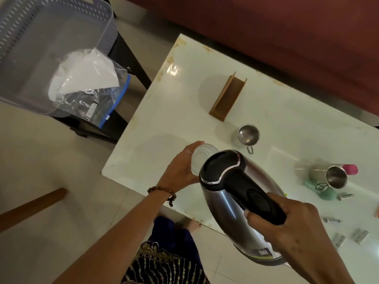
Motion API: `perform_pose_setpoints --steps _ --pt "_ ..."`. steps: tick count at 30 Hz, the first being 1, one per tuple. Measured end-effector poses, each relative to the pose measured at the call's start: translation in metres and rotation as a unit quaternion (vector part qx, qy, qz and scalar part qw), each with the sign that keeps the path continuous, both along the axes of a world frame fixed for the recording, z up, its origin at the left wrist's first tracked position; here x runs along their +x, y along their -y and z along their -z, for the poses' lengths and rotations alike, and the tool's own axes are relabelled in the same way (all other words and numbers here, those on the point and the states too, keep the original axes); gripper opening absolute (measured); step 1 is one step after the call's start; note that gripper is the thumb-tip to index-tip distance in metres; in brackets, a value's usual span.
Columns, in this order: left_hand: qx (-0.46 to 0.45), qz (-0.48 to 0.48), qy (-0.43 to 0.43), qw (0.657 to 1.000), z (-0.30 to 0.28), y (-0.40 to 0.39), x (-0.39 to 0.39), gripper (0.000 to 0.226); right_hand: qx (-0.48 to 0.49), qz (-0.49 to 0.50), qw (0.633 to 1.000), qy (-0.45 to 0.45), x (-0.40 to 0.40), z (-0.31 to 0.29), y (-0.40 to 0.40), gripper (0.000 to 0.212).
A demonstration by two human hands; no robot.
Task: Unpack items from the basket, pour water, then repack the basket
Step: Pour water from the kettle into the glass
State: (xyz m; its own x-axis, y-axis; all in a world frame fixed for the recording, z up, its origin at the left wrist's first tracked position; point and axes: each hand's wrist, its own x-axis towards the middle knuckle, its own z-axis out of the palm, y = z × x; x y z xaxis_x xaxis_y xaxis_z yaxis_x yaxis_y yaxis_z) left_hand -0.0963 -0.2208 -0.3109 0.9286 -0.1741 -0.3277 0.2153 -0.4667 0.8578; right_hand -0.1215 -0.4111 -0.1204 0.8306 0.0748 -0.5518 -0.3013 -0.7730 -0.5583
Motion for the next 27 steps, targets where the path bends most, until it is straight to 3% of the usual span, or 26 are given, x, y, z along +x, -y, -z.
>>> perform_pose_setpoints --steps 5,17,27 --pt "0.028 -0.009 0.015 0.999 -0.008 0.000 0.001 0.078 -0.042 -0.009 0.998 -0.038 0.007 -0.011 -0.011 0.033" --pt "0.029 -0.051 -0.014 0.998 -0.007 -0.019 -0.005 0.088 -0.070 -0.017 0.997 -0.039 0.017 -0.022 -0.040 0.017" --pt "0.017 -0.072 -0.024 0.997 -0.006 -0.022 -0.007 0.087 -0.072 -0.018 0.996 -0.053 0.024 -0.026 -0.048 0.024"
